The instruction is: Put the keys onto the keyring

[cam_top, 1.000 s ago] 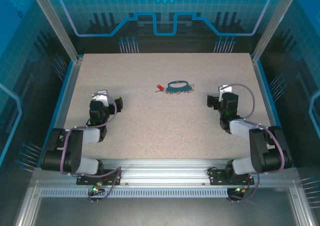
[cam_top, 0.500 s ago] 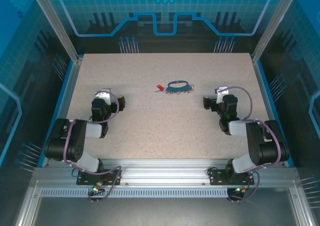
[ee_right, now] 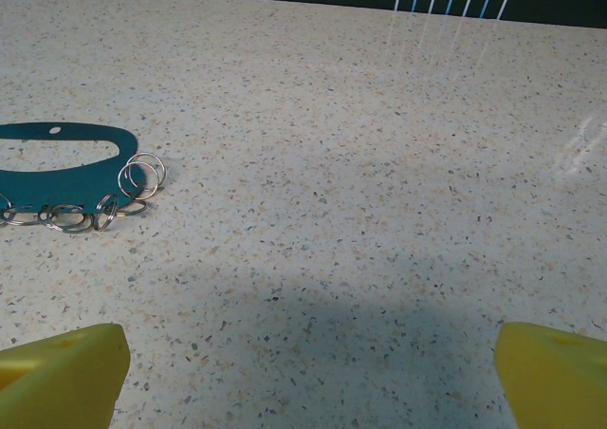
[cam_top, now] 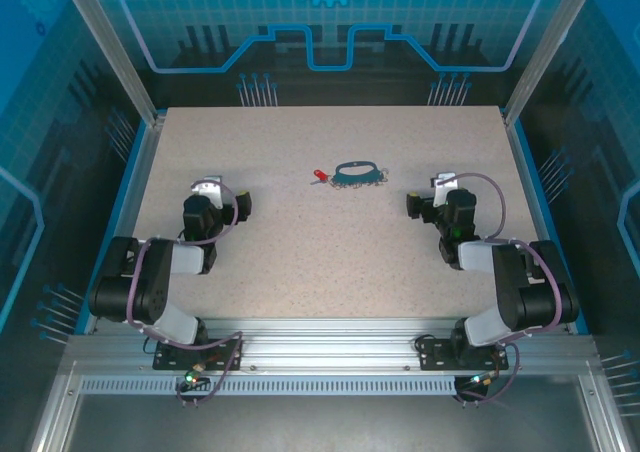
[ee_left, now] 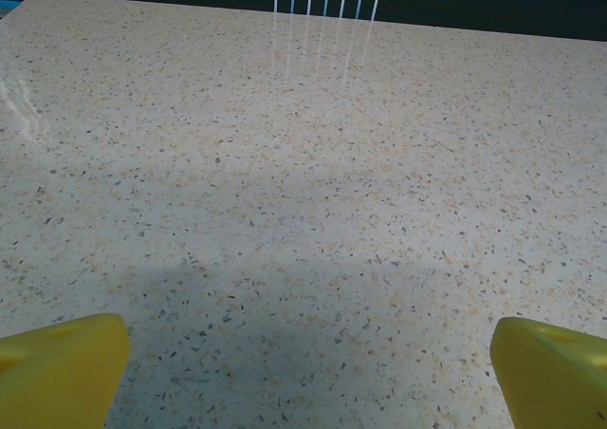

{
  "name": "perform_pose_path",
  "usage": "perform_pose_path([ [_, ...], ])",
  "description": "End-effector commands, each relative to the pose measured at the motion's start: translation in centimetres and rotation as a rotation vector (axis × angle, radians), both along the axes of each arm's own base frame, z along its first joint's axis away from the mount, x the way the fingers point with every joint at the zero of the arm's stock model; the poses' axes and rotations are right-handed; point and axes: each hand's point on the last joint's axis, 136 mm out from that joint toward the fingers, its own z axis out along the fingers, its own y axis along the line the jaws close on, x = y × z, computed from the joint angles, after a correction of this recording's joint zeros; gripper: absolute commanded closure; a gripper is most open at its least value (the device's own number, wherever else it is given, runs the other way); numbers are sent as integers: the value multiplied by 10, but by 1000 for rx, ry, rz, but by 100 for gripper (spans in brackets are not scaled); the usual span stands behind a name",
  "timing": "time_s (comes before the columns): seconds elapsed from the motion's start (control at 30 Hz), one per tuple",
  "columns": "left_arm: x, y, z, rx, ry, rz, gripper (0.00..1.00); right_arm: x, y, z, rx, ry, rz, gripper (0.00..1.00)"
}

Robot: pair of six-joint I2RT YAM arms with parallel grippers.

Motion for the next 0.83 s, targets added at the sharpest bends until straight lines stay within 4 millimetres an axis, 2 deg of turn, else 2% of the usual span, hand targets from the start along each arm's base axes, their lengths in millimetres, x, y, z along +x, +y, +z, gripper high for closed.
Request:
perform_pose_path([
  [0.0, 4, -1, 3, 9, -7, -18, 1, 1, 1, 1, -14, -22, 10, 0],
  [0.8, 3, -4, 5, 51, -24, -2, 1, 1, 1, 1, -10, -20, 13, 0],
])
